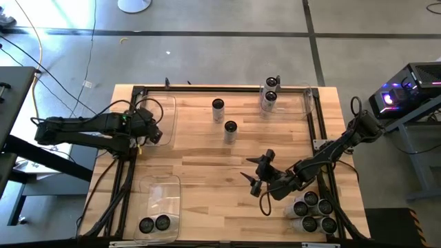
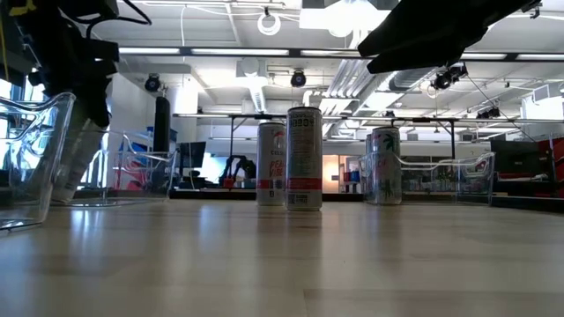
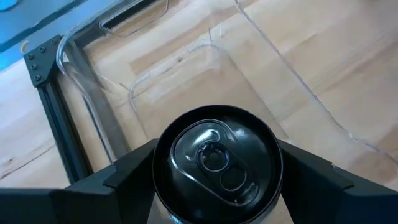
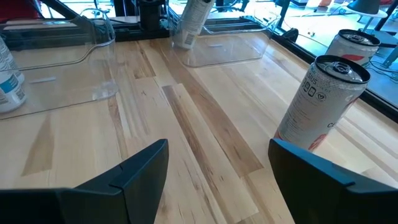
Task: Sort soda cans
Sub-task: Put the white yellow soda can into the top left transparent bin, then remove the white yellow soda can from the top left transparent bin
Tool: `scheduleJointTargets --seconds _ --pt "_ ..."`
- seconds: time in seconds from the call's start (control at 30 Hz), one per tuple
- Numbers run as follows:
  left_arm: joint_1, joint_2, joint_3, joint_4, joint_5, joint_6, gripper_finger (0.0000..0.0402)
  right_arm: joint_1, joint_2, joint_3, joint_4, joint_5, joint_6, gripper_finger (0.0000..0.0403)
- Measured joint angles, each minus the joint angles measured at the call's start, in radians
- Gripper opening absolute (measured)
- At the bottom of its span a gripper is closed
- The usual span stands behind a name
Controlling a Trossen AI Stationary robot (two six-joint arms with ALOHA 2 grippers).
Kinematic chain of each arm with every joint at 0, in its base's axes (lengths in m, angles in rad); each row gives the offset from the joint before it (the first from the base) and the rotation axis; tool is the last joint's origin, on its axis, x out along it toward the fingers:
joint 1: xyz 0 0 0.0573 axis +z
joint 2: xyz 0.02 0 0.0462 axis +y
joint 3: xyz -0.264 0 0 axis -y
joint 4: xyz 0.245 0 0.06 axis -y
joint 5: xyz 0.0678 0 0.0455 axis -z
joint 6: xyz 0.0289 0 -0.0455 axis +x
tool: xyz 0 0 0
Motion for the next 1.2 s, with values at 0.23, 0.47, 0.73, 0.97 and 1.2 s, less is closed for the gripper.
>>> scheduleJointTargets --seconds 0.23,0.47,0.73,0.97,1.2 --pt "0.0 -0.002 -0.002 0.032 0.027 0.036 0.0284 0.0 0.0 0.0 0.0 0.0 0.0 0.0271" --pt "0.0 -0.002 0.017 0.025 0.107 0.053 0.0306 0.0 0.0 0.0 0.0 0.0 0.0 0.0271" --pt "-0.046 -0.008 0.054 0.025 0.077 0.078 0.0307 0.0 0.0 0.0 0.0 0.0 0.001 0.0271" --pt "-0.043 0.022 0.054 0.098 0.072 0.105 0.0298 -0.001 0.0 0.0 -0.007 0.001 0.01 0.0271" --pt "0.176 0.193 0.056 0.149 0.141 0.2 0.0298 -0.034 0.0 0.0 -0.007 0.004 0.007 0.0271"
